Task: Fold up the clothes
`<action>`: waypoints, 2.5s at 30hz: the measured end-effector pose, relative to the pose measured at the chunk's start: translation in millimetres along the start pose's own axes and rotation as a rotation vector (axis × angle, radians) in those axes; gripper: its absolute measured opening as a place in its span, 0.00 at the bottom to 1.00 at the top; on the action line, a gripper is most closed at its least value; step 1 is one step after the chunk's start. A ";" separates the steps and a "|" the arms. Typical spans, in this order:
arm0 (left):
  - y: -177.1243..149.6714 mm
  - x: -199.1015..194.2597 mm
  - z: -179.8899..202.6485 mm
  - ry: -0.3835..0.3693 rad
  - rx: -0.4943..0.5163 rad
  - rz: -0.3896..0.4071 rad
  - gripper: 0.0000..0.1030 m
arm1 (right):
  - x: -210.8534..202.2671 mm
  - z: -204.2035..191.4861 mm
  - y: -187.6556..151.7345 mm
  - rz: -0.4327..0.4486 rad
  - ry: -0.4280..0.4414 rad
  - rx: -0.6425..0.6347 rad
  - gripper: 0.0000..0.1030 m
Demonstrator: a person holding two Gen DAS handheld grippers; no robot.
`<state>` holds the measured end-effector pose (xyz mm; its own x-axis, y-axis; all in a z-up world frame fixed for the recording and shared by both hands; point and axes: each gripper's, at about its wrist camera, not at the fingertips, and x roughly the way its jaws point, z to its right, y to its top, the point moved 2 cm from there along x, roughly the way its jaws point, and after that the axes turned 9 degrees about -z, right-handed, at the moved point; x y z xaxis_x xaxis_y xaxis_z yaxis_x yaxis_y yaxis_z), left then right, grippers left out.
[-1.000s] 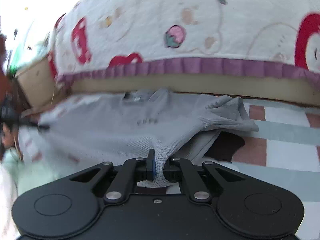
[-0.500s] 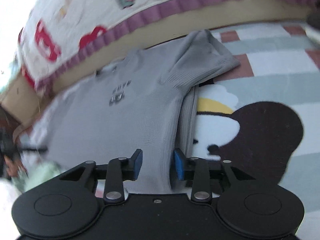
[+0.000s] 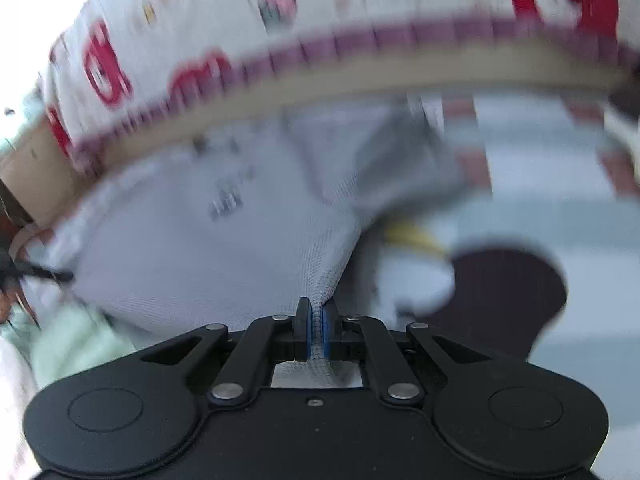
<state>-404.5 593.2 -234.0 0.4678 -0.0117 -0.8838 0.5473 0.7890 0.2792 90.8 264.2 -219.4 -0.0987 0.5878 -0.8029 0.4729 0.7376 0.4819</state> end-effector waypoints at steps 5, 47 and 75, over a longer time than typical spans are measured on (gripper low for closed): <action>1.6 -10.3 0.0 0.001 -0.013 0.027 0.04 | 1.3 2.3 -4.8 0.007 0.005 0.025 0.06; 140.2 149.7 324.8 -0.154 0.230 0.192 0.23 | 55.9 69.1 128.6 0.040 -0.332 0.069 0.35; 133.4 167.3 313.8 -0.150 0.191 0.034 0.29 | -16.7 106.2 90.6 0.224 -0.315 0.511 0.69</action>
<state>-35.5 503.8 -226.7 0.5786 -0.0893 -0.8107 0.6438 0.6603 0.3867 228.3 286.0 -199.5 0.2766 0.5263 -0.8041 0.8178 0.3105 0.4846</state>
